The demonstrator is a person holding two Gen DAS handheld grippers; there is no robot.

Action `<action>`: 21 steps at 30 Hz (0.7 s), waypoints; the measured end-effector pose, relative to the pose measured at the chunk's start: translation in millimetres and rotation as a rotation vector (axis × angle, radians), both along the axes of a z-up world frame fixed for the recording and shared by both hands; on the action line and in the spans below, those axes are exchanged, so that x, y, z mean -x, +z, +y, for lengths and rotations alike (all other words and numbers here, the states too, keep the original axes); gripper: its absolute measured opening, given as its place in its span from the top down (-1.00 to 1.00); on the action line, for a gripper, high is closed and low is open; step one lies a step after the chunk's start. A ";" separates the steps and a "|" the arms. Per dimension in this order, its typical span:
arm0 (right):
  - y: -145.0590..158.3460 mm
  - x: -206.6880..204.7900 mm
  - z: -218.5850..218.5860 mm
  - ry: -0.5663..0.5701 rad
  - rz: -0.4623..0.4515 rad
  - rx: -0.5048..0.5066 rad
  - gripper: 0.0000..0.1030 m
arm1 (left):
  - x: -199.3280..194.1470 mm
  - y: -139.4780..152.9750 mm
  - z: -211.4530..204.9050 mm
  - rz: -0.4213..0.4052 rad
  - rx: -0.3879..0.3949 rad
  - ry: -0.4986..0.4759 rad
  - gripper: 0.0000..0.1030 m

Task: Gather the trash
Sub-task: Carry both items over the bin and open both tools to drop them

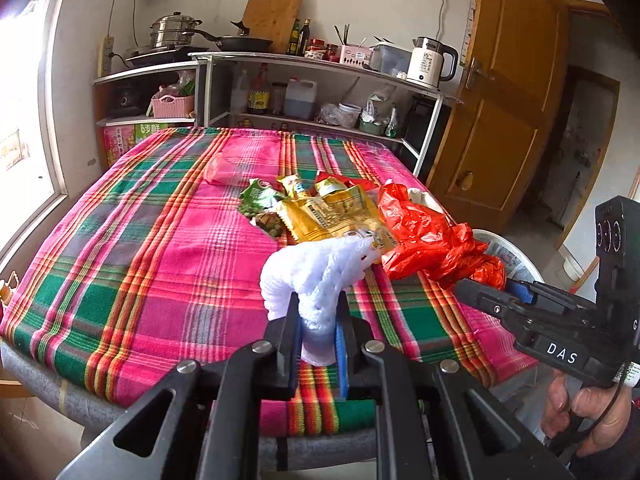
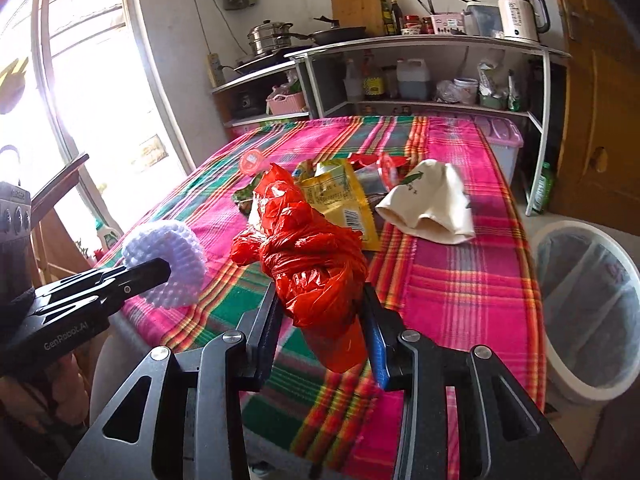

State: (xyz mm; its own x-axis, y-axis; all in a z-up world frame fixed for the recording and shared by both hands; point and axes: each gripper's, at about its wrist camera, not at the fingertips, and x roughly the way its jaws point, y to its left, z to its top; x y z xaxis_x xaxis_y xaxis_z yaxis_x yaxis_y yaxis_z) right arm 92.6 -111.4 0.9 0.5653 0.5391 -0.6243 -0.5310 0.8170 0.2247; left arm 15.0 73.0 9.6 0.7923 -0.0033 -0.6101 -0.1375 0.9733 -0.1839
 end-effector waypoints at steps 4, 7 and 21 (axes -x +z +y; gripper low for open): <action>1.1 -1.9 -33.3 -0.085 -0.005 -0.005 0.24 | -18.0 5.7 -22.0 -0.012 -0.003 -0.063 0.72; 1.9 -5.8 -59.5 -0.156 -0.006 -0.007 0.24 | -35.0 9.2 -40.6 -0.021 0.008 -0.121 0.72; -11.7 -30.8 -165.1 -0.465 0.015 0.022 0.24 | -115.8 9.5 -141.4 -0.036 0.033 -0.393 0.72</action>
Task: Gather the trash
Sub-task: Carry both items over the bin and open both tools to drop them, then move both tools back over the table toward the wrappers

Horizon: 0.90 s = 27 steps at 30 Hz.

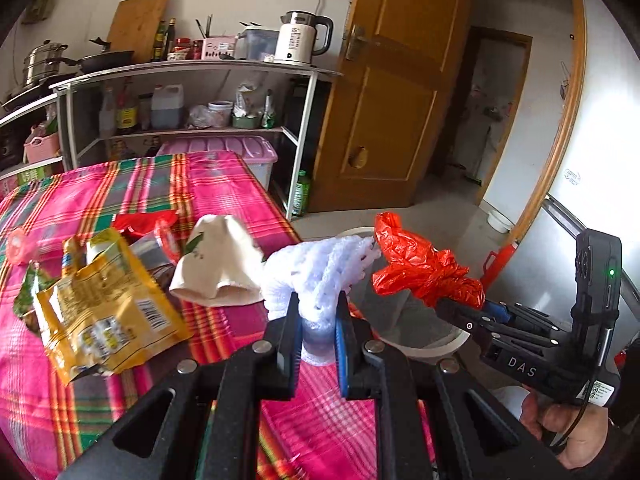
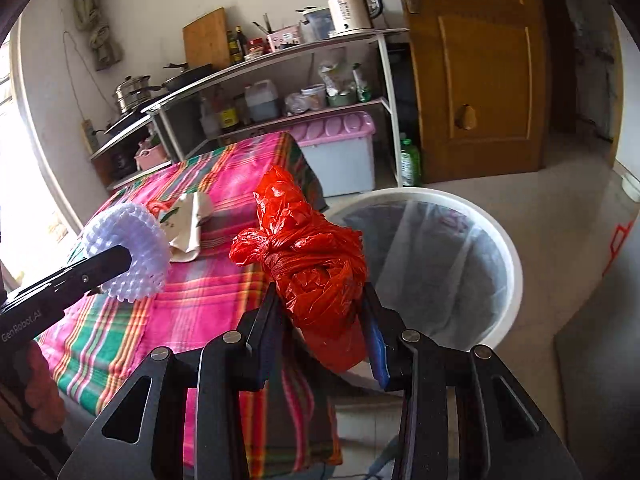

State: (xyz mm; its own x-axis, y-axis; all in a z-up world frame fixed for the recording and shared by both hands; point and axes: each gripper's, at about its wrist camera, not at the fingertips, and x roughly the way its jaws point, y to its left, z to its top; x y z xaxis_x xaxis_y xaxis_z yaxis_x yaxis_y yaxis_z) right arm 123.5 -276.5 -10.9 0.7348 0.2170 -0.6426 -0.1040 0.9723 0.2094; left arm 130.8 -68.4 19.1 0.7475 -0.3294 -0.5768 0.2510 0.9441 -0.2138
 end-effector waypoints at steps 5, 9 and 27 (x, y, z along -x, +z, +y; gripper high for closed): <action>-9.2 -9.7 -24.0 -0.074 0.031 0.013 0.24 | -27.5 -4.1 -25.8 0.016 0.015 -0.058 0.72; -16.5 -15.4 -37.9 -0.117 0.059 0.017 0.24 | -43.6 -8.5 -44.8 0.035 0.026 -0.095 0.72; -29.5 -27.9 -52.3 -0.155 0.087 -0.005 0.06 | -75.2 -27.3 -72.5 0.132 0.068 -0.119 0.23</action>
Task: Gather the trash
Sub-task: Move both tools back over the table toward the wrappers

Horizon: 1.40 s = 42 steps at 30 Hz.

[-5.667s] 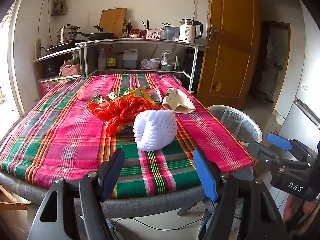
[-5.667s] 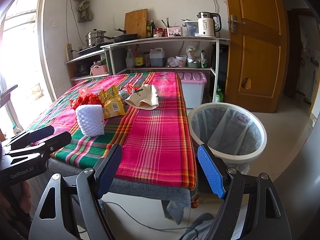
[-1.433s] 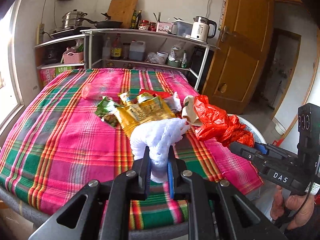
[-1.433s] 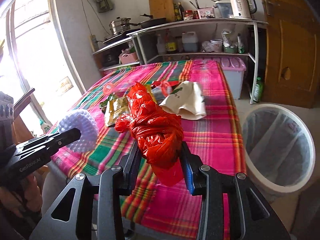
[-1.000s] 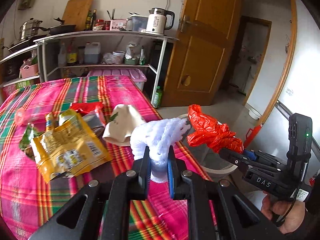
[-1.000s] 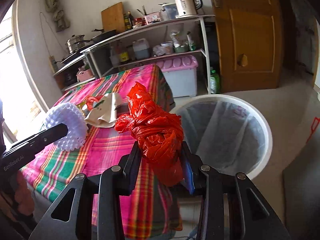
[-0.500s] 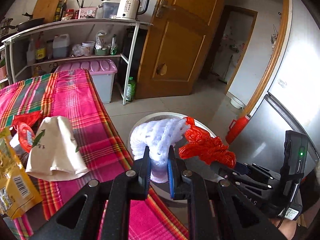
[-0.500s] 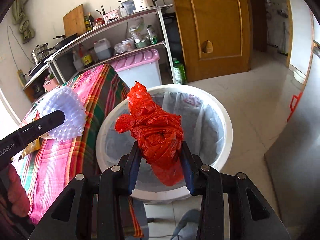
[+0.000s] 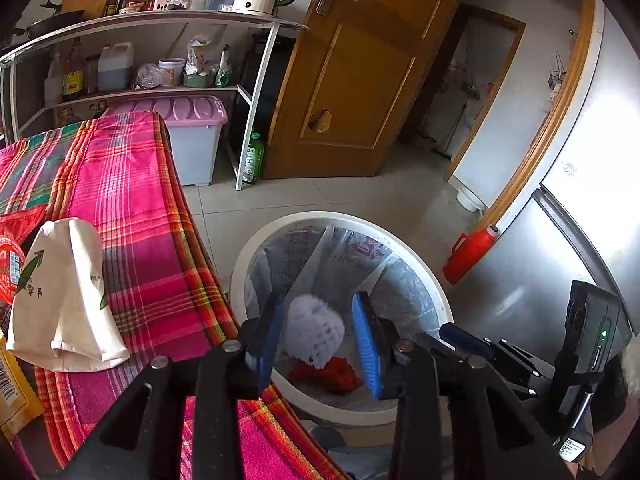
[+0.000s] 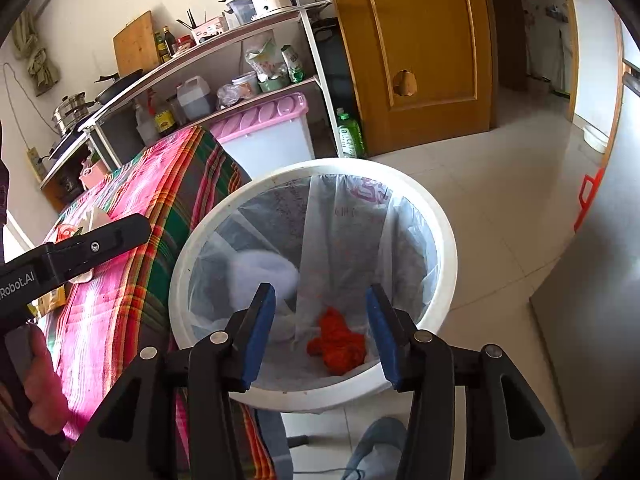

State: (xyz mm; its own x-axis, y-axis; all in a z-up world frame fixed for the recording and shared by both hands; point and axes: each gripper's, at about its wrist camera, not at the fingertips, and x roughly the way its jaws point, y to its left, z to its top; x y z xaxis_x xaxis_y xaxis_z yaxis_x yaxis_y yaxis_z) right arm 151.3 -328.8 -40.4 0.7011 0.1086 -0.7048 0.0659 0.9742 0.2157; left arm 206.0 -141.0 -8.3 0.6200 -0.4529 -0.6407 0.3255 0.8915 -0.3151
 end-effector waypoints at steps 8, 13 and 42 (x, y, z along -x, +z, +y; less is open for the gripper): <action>23.6 17.8 15.1 0.036 -0.073 0.027 0.06 | 18.3 14.1 13.8 -0.051 -0.013 0.030 0.22; 37.2 29.9 27.3 0.059 -0.103 0.022 0.06 | 36.5 25.5 31.8 -0.102 -0.052 0.082 0.22; 51.8 46.6 134.2 0.360 -0.109 -0.004 0.06 | 114.4 24.9 151.1 -0.144 -0.123 0.367 0.19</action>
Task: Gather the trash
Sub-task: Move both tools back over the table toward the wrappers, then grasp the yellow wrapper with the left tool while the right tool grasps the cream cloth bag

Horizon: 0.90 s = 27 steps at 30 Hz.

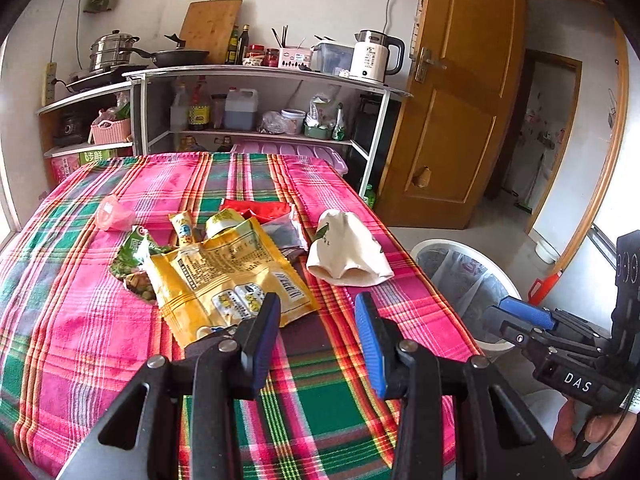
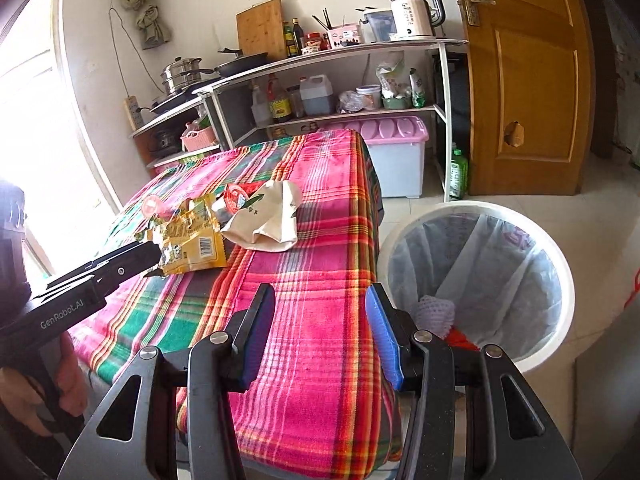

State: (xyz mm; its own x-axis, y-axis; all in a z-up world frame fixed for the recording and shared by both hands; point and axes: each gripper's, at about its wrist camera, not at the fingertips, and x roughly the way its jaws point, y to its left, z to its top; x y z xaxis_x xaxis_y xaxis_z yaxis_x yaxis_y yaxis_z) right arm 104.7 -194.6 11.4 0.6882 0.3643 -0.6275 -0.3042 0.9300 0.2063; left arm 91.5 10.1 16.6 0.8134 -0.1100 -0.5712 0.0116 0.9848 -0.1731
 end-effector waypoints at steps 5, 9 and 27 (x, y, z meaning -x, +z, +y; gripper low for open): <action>-1.6 -7.3 11.2 0.026 0.006 0.007 0.06 | 0.9 -4.6 11.4 0.004 -0.002 0.033 0.10; -0.4 -17.6 22.4 0.044 0.009 0.015 0.06 | 1.6 -6.4 29.1 0.001 0.005 0.075 0.02; -11.7 -85.5 50.1 0.077 0.080 0.008 0.06 | -30.4 -34.5 83.0 0.111 0.139 0.167 -0.24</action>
